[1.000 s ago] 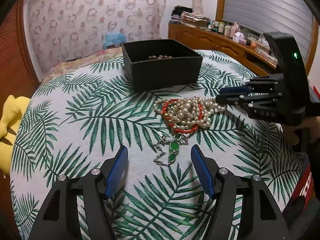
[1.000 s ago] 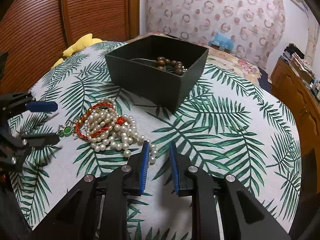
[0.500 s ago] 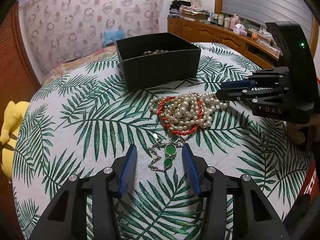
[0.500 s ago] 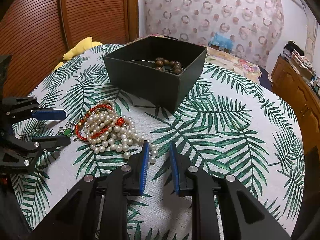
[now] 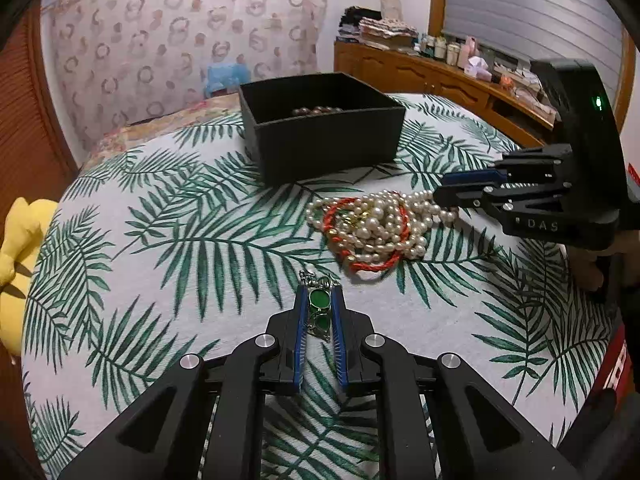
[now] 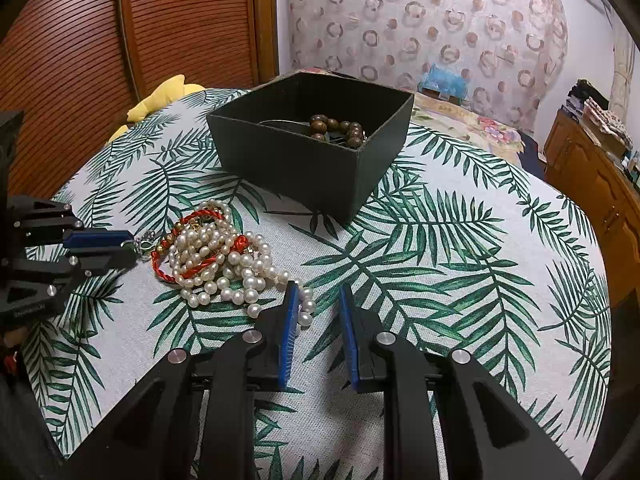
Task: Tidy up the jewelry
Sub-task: 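Grasp the green pendant chain with the left tool, then lift the green pendant with the left tool while the right tool lifts the bead necklace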
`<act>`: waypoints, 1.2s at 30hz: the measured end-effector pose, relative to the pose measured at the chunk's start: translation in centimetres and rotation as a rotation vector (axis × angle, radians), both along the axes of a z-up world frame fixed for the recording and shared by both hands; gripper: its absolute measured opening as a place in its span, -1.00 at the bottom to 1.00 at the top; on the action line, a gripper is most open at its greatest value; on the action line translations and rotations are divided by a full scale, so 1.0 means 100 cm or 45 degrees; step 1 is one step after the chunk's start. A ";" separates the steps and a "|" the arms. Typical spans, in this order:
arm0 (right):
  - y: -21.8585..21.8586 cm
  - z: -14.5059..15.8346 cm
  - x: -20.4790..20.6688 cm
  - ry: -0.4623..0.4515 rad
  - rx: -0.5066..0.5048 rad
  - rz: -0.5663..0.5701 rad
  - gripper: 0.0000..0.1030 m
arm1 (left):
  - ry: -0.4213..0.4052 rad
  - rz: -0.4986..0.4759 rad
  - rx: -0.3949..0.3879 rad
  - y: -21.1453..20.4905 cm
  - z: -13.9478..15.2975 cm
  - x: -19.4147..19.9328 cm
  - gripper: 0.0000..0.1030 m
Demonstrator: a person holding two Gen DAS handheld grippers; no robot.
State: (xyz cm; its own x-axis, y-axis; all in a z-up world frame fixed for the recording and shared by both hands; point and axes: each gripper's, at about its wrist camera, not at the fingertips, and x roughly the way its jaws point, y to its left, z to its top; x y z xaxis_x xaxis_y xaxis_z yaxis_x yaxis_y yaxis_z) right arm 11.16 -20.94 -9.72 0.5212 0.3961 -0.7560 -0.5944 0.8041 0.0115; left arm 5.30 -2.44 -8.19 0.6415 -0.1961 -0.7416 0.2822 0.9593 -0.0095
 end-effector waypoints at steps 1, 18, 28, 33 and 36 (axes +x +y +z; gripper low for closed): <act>0.000 0.000 0.000 -0.001 -0.001 0.000 -0.56 | -0.004 0.002 -0.008 0.002 0.001 -0.001 -0.79; 0.013 0.000 0.004 0.000 -0.032 0.044 -0.55 | -0.136 0.023 -0.082 0.011 0.035 -0.016 -0.79; 0.016 0.010 -0.007 -0.037 -0.047 0.080 -0.84 | -0.160 0.028 -0.090 0.013 0.043 -0.015 -0.79; 0.012 0.046 -0.012 -0.114 0.027 0.078 -0.84 | -0.201 0.047 -0.097 0.018 0.054 -0.016 -0.79; 0.012 0.068 -0.013 -0.161 0.045 0.075 -0.84 | -0.246 0.069 -0.106 0.023 0.065 -0.017 -0.79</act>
State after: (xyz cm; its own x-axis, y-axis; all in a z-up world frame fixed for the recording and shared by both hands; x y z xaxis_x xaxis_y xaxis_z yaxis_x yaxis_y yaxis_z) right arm 9.90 -19.71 -2.96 0.5861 0.4541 -0.6710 -0.6393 0.7680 -0.0386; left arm 3.55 -0.17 -1.65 0.7814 -0.2127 -0.5867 0.2343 0.9713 -0.0400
